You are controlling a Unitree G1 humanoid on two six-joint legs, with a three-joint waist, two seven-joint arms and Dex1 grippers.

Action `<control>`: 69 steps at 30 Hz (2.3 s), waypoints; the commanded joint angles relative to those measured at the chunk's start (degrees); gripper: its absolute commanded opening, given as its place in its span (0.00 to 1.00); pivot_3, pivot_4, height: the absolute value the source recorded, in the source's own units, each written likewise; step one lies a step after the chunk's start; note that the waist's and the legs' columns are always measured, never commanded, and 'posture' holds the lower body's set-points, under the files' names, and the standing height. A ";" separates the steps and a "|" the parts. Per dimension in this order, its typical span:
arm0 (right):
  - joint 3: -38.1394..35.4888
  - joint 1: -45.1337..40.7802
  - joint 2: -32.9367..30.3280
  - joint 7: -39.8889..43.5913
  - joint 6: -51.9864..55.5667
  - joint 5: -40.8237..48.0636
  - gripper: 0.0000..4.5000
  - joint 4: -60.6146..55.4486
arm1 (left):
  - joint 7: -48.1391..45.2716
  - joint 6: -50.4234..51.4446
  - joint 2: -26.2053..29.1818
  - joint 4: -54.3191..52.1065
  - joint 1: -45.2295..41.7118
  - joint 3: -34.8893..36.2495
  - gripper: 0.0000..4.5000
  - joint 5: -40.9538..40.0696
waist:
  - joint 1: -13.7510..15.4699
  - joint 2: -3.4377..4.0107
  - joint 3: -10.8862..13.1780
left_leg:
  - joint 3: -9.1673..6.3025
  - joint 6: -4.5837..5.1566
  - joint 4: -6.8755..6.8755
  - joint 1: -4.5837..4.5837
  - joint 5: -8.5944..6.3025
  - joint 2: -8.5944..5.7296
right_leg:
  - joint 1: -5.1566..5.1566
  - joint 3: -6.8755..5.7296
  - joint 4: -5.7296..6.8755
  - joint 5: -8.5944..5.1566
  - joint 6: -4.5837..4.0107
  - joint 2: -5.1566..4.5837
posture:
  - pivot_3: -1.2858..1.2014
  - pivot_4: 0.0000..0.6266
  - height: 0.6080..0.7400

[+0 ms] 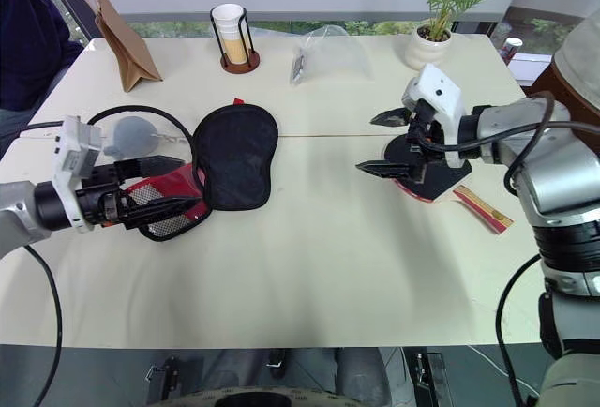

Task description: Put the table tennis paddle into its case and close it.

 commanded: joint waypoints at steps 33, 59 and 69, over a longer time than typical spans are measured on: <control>17.53 -12.07 49.75 -27.14 3.74 -15.96 0.98 37.13 | -3.28 -1.16 2.89 0.20 4.14 8.87 1.00 3.43 | -3.41 -0.03 -0.03 | -0.04 -0.50 -0.26 0.09 0.32 0.08 | -0.71 0.08 0.66 0.28 -0.02 0.39 | 0.52 0.24 0.95; 11.38 -7.22 43.62 -24.25 13.57 -17.87 0.00 24.48 | 0.28 -0.82 0.26 -3.20 6.20 9.20 1.00 2.28 | -3.02 -0.05 -0.05 | -0.07 -0.91 -0.61 0.40 0.54 0.74 | -0.68 0.30 0.59 0.50 -0.66 1.14 | 0.52 0.24 0.95; 5.83 -0.28 24.21 -18.84 25.02 -11.10 0.00 4.52 | 0.32 -2.38 -1.60 -1.88 3.00 4.12 1.00 3.78 | -2.60 -0.05 -0.04 | 0.01 -0.87 -0.60 0.28 0.56 0.84 | -0.50 0.25 0.50 0.45 -0.84 1.04 | 0.52 0.24 0.95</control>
